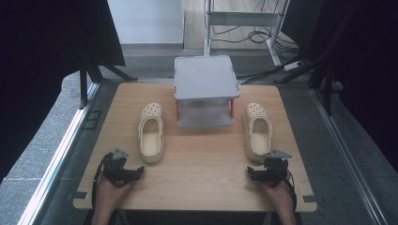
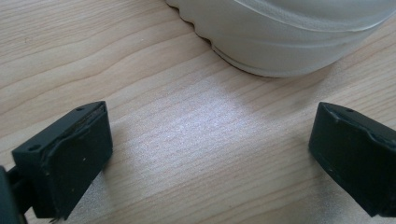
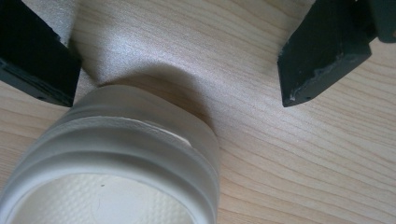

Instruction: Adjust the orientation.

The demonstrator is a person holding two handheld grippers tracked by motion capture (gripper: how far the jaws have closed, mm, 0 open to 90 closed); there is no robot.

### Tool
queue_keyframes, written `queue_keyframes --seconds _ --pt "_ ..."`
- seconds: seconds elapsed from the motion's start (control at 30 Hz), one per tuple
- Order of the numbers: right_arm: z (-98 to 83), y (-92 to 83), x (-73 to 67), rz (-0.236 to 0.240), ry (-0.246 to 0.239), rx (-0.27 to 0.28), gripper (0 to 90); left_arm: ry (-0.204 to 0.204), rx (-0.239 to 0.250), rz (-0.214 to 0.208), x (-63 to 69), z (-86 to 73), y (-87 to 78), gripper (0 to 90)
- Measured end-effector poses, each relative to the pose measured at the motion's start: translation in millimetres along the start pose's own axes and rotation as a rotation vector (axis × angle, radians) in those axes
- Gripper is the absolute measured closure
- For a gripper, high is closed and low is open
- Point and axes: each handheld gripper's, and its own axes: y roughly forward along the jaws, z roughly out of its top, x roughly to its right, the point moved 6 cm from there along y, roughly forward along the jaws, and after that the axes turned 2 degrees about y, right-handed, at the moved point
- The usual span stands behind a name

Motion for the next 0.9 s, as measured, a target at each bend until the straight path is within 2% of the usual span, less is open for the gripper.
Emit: queue_keyframes --seconds 0.53,0.9 --pt "-0.9 -2.4 2.3 0.010 -0.010 0.009 2.1 0.000 0.000 0.000 -0.1 0.1 0.0 0.0" --pt "-0.8 -7.1 7.4 0.009 -0.006 -0.057 1.5 -0.011 0.001 0.007 -8.1 -5.7 -5.3 0.0"
